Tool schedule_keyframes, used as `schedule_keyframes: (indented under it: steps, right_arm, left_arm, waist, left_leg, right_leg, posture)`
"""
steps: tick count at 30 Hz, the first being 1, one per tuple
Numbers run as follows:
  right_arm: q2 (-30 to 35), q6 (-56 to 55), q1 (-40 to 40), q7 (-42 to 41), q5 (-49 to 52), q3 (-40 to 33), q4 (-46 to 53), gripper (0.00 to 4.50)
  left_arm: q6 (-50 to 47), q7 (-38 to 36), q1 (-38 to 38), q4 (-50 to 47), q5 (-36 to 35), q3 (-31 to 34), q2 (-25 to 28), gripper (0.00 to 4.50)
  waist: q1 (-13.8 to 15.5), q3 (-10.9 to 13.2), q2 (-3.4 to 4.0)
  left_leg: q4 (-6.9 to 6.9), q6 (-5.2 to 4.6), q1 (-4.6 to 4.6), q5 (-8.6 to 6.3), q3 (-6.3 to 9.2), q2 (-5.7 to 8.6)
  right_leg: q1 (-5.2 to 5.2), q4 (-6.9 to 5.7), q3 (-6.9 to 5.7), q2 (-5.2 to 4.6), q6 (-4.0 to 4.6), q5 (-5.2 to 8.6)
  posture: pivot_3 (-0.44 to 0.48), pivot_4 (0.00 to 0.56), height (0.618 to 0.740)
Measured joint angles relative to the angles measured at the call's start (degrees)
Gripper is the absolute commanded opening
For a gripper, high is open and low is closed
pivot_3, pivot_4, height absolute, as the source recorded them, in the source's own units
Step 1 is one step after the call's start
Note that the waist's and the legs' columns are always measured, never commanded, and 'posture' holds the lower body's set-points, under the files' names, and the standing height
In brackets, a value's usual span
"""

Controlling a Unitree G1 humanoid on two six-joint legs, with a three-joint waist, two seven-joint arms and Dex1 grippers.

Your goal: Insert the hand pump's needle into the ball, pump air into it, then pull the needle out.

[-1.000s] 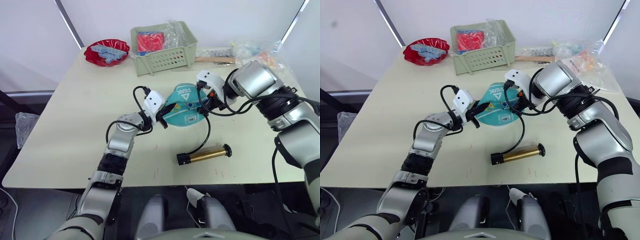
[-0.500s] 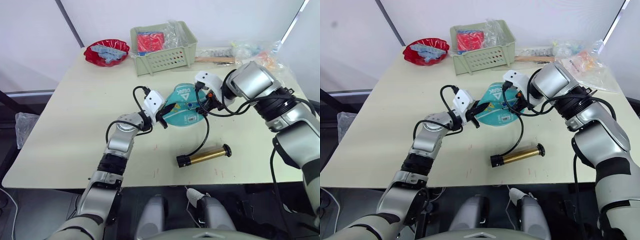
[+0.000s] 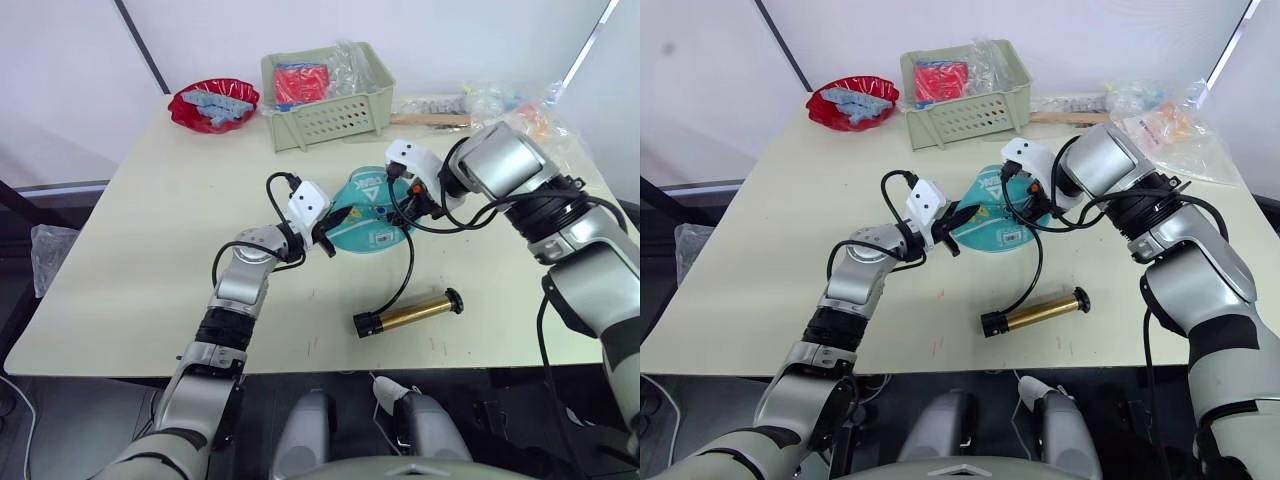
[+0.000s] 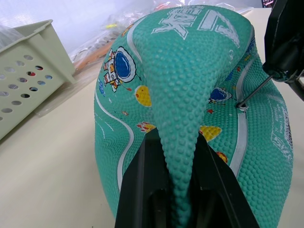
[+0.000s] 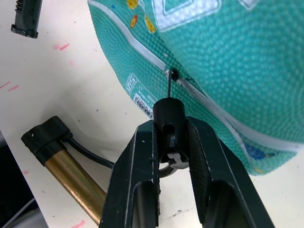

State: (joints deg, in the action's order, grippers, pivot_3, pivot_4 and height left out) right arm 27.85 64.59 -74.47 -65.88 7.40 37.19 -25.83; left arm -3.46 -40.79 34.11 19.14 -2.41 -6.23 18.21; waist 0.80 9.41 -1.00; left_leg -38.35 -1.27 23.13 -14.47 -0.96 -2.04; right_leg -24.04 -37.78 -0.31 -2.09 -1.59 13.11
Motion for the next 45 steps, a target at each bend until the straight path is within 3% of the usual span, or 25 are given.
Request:
schedule_keyframes:
  steps: [45]
  right_arm:
    - [1.2,-2.2,1.8,-1.5,-2.2,0.0,0.5,0.30]
  left_arm:
    - [0.5,0.0,0.3,0.9,0.0,0.1,-0.3,0.01]
  waist:
    - [0.0,0.0,0.00]
  left_leg:
    - [0.00,0.00,-0.01,0.00,0.01,0.01]
  right_leg:
    - [0.00,-0.01,-0.01,-0.01,0.00,0.00]
  posture:
    - [0.000,0.150,0.738]
